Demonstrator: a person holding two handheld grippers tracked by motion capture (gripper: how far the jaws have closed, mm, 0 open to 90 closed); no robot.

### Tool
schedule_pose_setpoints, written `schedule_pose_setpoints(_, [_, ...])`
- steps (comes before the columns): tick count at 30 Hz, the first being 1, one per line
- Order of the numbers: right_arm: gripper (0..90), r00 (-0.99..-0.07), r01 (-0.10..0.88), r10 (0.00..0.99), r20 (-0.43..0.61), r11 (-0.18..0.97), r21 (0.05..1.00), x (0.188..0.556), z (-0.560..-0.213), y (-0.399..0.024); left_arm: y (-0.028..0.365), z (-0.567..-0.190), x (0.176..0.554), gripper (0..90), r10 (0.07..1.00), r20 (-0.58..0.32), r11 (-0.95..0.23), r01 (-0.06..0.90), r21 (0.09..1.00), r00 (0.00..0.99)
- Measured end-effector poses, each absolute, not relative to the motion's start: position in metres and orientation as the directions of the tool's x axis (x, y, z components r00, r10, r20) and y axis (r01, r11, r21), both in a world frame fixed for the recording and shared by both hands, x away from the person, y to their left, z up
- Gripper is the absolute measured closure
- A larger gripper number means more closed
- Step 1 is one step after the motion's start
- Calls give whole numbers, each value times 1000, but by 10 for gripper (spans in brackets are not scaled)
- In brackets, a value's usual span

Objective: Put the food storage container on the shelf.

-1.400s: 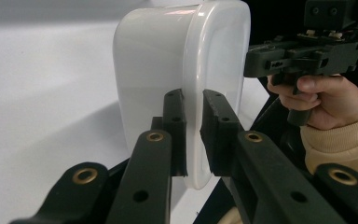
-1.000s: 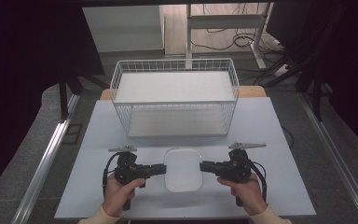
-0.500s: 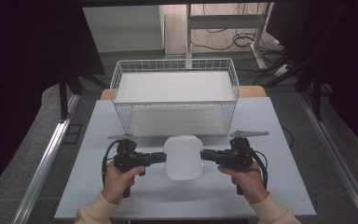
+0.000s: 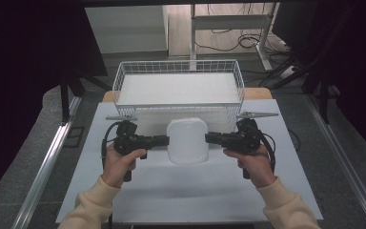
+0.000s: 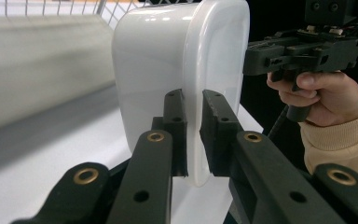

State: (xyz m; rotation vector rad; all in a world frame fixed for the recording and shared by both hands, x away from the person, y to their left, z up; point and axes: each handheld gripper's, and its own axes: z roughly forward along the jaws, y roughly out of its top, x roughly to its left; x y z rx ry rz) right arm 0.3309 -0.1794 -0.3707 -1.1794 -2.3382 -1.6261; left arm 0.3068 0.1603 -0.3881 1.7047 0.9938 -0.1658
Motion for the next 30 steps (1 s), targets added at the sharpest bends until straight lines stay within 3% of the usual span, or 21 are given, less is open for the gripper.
schedule_pose_setpoints(30, [790, -738, 552, 546, 396, 153, 820, 368, -319, -175, 163, -330, 344, 814, 542, -509, -59, 635, 770, 668])
